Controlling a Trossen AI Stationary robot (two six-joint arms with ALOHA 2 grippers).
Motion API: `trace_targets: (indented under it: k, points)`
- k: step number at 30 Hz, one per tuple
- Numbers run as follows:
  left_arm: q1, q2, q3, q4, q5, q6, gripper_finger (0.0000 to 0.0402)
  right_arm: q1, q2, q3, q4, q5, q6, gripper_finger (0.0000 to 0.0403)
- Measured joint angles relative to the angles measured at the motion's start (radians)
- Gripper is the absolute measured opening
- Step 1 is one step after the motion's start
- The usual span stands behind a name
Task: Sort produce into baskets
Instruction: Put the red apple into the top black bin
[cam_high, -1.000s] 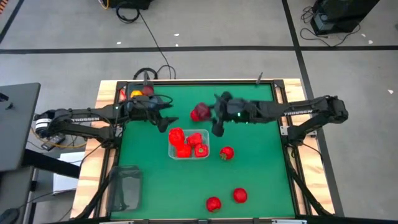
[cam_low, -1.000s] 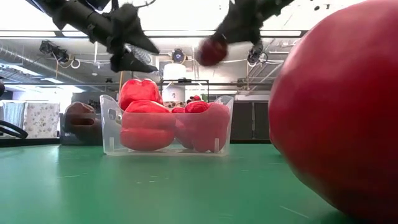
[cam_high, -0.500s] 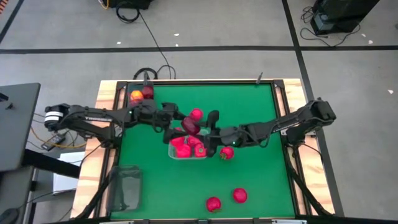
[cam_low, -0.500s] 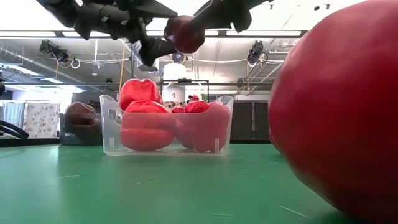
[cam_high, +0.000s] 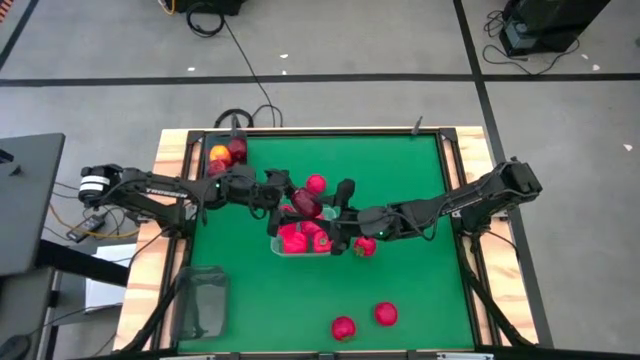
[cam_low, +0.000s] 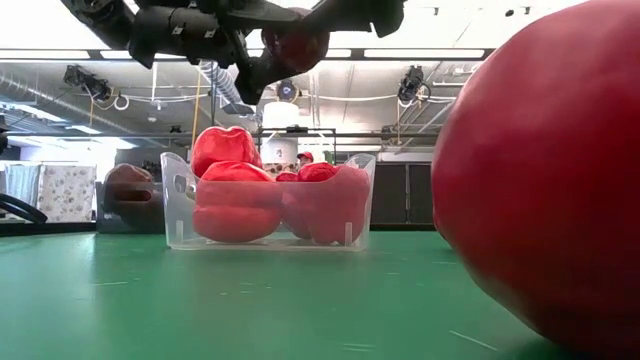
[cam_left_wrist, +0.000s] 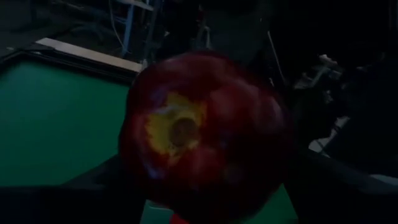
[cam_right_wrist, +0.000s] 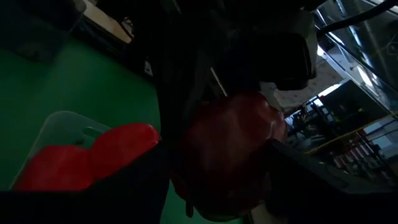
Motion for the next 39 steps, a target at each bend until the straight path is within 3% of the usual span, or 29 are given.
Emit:
trace_targets:
  k: [6,8,11,13,16,20,23,29,35,39]
  points:
    - [0.021,-0.03,0.0,-0.029,-0.024,-0.025,0.031,-0.001,0.001,0.0,0.011,0.061,0.064,0.0298]
    - [0.049,-0.072,0.012,-0.126,-0.053,-0.025,0.031,-0.001,0.002,0.0,0.007,0.169,0.122,0.0308]
    - [0.096,-0.158,0.055,-0.408,-0.19,0.015,0.031,0.0,-0.003,0.002,-0.077,0.293,0.322,0.0318]
    - [0.13,-0.207,0.098,-0.645,-0.338,0.04,0.031,-0.018,-0.005,0.001,-0.178,0.254,0.491,0.032]
    - [0.183,-0.264,0.152,-0.948,-0.558,0.014,0.031,-0.055,-0.005,0.001,-0.298,0.096,0.705,0.0318]
    - [0.279,-0.298,0.162,-1.175,-0.736,-0.067,0.031,-0.085,0.004,0.0,-0.336,0.008,0.774,0.0316]
    - [0.388,-0.274,0.162,-1.223,-0.73,-0.061,0.031,-0.09,0.006,0.0,-0.296,-0.013,0.753,0.0316]
    - [0.588,-0.16,0.162,-1.164,-0.659,0.004,0.031,-0.092,0.006,0.0,-0.226,-0.061,0.689,0.0315]
    - [0.718,-0.064,0.162,-1.091,-0.659,0.059,0.0312,-0.092,0.006,0.0,-0.227,-0.064,0.687,0.0316]
    - [0.772,-0.032,0.165,-1.062,-0.659,0.117,0.038,-0.091,0.006,0.0,-0.229,-0.063,0.7,0.0316]
